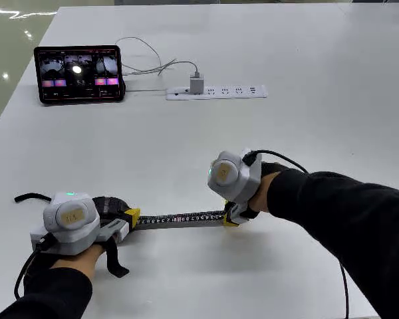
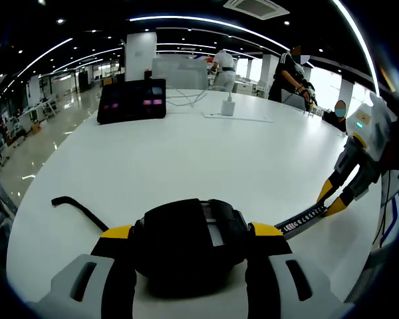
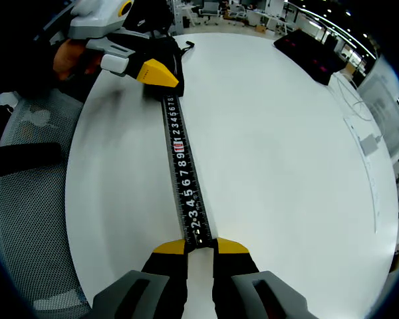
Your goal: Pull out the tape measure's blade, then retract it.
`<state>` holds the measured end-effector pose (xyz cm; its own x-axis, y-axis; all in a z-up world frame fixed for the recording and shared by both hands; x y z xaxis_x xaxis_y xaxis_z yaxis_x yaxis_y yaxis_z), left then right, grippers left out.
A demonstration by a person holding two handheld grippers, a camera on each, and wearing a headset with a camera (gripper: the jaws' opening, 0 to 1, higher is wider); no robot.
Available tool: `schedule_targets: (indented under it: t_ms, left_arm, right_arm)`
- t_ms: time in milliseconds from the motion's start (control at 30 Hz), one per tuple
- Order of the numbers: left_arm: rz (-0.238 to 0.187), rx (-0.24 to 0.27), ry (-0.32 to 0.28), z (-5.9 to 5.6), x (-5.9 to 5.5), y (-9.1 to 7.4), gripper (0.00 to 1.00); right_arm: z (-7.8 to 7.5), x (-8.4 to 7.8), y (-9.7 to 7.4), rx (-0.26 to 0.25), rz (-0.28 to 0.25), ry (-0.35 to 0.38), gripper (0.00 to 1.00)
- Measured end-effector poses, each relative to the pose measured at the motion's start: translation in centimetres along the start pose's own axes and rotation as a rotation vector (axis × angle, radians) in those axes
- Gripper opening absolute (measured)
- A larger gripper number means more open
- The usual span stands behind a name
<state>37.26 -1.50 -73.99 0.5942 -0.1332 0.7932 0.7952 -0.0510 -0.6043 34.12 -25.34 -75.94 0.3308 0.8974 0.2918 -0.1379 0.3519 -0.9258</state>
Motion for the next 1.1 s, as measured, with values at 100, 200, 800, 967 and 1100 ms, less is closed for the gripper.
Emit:
schedule_targets:
  t_ms: [100, 200, 800, 967, 1100]
  left_arm:
    - [0.003, -0.002, 0.001, 0.0, 0.0, 0.0, 0.62]
    - [0.005, -0.001, 0.001, -0.1, 0.0, -0.1, 0.62]
    - [0.021, -0.004, 0.013, 0.0, 0.0, 0.0, 0.62]
    - [0.018, -0.012, 0.006, 0.0, -0.1, -0.1, 0.61]
    - [0.02, -0.015, 0.005, 0.0, 0.0, -0.1, 0.61]
  right_arm:
    - [0.0, 0.1, 0.0, 0.0, -0.001, 0.004, 0.09]
    - [0.1, 0.2, 0.0, -0.005, -0.005, 0.01, 0.09]
    - [0.1, 0.8, 0.2, 0.0, -0.025, 0.009, 0.09]
    - [0.1, 1.0, 0.2, -0.002, -0.033, 0.022, 0.09]
    - [0.2, 1.1, 0.2, -0.003, -0.041, 0.022, 0.09]
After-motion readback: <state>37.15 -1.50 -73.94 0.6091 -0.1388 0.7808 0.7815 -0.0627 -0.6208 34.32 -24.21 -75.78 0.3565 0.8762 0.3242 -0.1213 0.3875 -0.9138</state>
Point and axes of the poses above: the centre of the closed fingertips' face, and the gripper's own axes: y roughly forward along the fingers, z roughly to its left, x roughly out of its top, the point moved 4 cm from there along -y, roughly backward along the fingers, and after that the axes turned 13 degrees about x, right-handed, at the moved point
